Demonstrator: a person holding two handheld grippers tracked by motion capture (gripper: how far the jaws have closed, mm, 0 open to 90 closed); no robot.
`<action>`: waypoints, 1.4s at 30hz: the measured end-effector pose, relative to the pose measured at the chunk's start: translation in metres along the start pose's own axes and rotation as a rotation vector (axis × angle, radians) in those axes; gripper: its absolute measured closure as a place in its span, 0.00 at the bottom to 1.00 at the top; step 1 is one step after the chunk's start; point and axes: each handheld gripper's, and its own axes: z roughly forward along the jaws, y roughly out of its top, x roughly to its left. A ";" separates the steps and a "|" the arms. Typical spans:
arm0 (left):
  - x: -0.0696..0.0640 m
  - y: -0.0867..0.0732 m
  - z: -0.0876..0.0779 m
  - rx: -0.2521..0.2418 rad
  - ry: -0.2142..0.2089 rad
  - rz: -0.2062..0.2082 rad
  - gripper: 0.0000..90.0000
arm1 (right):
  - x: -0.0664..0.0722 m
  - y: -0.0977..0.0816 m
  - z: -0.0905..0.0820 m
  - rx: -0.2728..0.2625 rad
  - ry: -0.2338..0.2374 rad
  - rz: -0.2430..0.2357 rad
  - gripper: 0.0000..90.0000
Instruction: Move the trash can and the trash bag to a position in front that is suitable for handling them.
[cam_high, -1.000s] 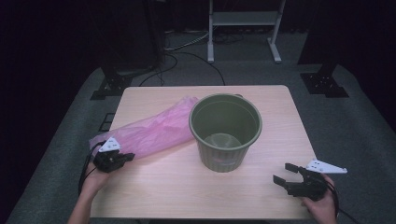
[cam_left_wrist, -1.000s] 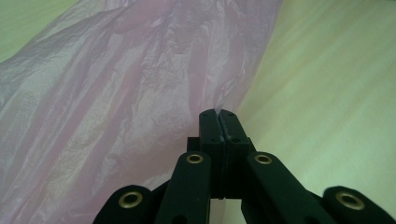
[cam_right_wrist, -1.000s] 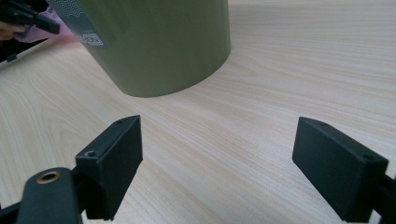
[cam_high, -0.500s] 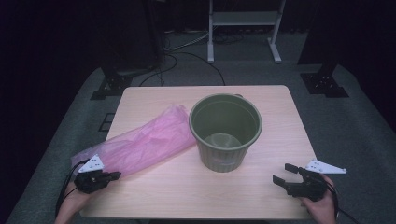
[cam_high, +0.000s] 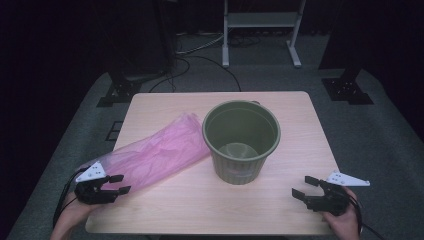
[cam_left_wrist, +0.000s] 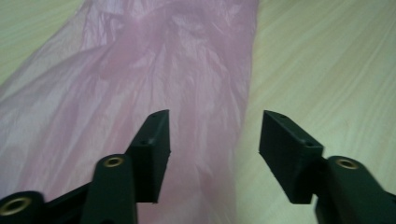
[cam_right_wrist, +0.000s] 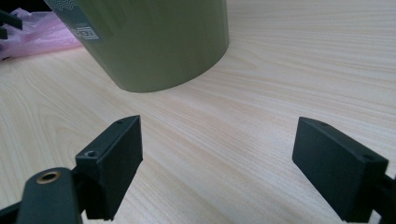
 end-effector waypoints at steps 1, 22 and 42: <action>0.000 0.000 0.000 0.000 0.000 0.000 0.43 | 0.000 0.000 0.000 -0.001 0.001 0.000 0.17; 0.037 0.029 0.069 0.127 -0.003 0.043 0.28 | -0.001 -0.003 0.003 0.020 0.011 -0.008 0.17; 0.039 0.022 0.074 0.112 0.014 0.036 0.48 | 0.001 -0.004 0.001 0.016 0.010 -0.015 0.17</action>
